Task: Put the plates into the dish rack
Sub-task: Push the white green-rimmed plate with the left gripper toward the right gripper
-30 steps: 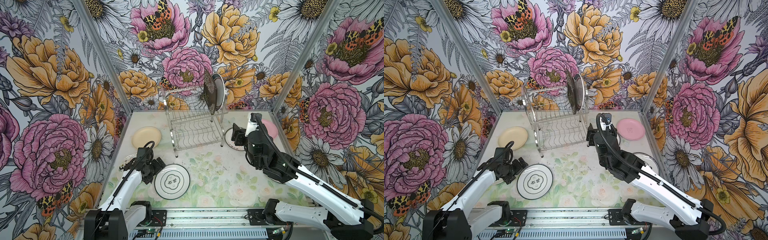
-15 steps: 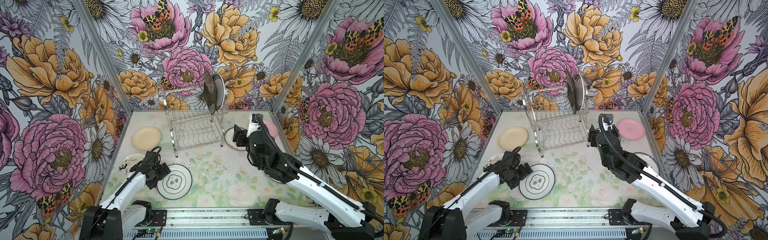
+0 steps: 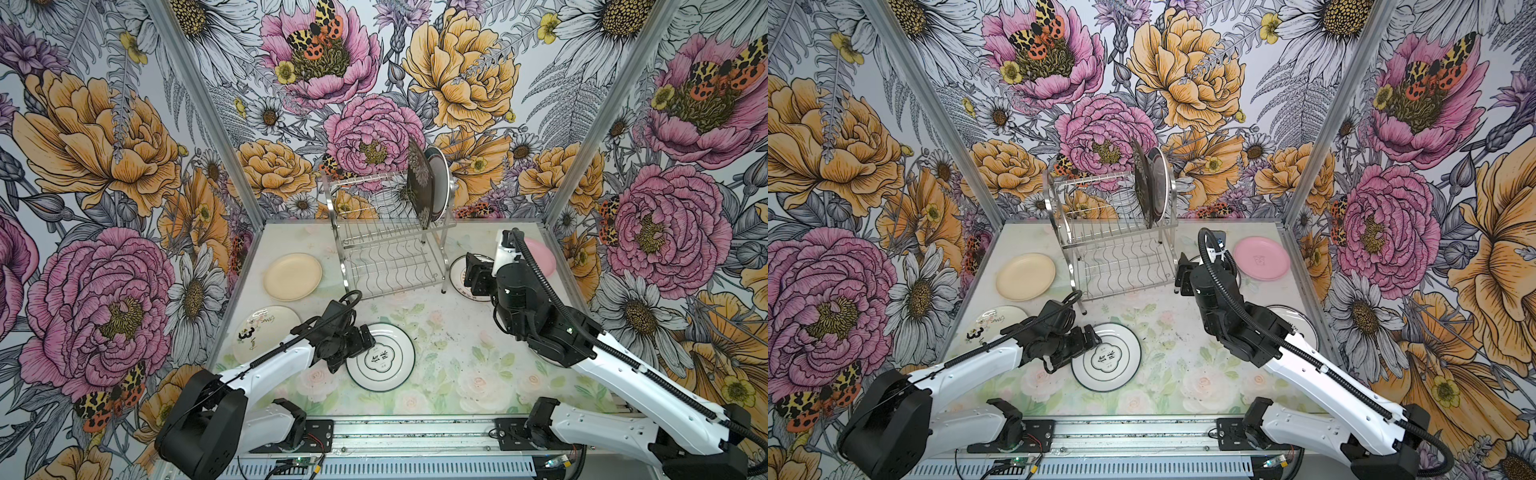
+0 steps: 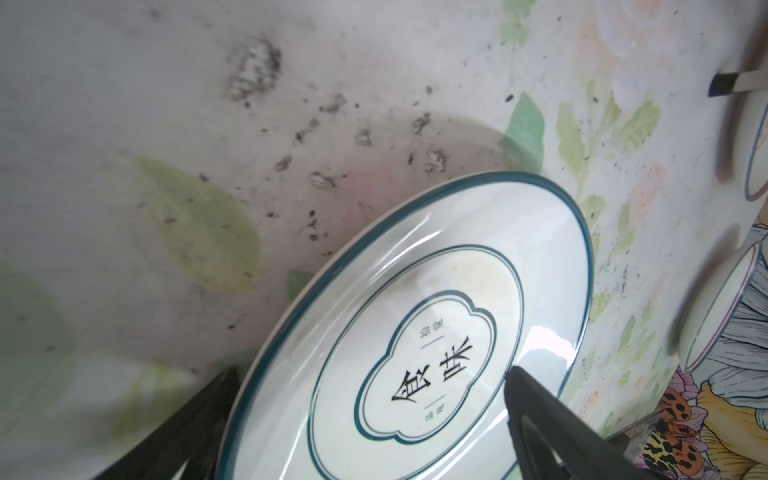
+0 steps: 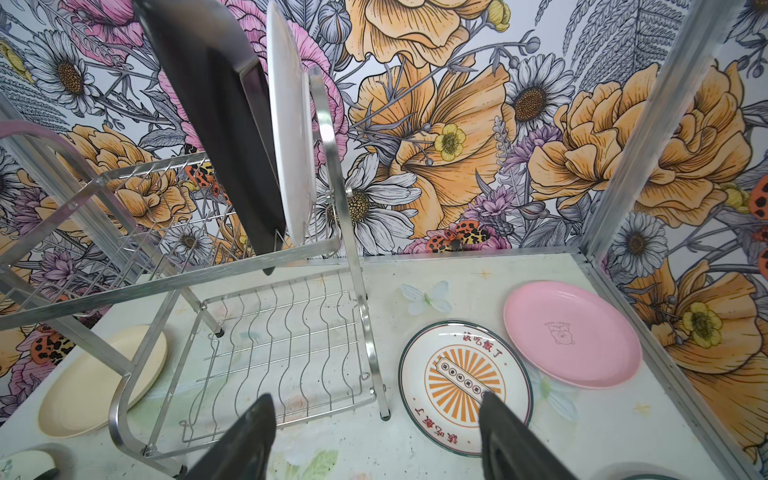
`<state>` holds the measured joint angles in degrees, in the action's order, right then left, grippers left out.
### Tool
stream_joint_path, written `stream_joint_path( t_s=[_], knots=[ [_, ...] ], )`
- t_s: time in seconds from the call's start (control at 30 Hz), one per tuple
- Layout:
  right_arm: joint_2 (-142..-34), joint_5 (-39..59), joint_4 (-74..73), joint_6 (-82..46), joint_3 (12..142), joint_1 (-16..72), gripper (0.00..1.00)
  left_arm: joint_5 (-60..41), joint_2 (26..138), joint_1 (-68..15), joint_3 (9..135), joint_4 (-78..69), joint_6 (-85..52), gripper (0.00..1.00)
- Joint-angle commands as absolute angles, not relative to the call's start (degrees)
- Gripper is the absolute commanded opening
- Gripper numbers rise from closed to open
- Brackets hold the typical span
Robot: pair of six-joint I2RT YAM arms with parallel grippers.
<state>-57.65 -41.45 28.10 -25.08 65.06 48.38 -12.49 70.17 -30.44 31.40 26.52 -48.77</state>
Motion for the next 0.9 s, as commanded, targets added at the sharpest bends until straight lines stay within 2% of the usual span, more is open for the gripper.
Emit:
stream_joint_path(
  t_s=[0.0,0.23,0.43,0.67,0.87],
  knots=[
    [-57.0,-39.6,29.9,-27.1,64.7,47.8,0.77,-15.6,72.0,-31.8,33.2,21.9,-48.1,0.99],
    [-56.8,-28.5,32.9,-31.9,62.5,44.1,0.77,-18.4,70.1,-30.5,30.5,23.4,-41.8,0.94],
    [-56.0,-11.5,33.0,-36.1,57.3,39.0,0.77,-18.3,67.0,-28.0,26.2,22.6,-39.6,0.84],
    [-56.8,6.1,32.8,-37.9,50.7,34.8,0.77,-20.3,63.7,-25.2,20.1,15.1,-40.4,0.72],
    [-58.4,13.0,32.5,-37.9,47.3,33.2,0.77,-23.0,65.4,-24.4,18.5,11.4,-39.6,0.63]
  ],
)
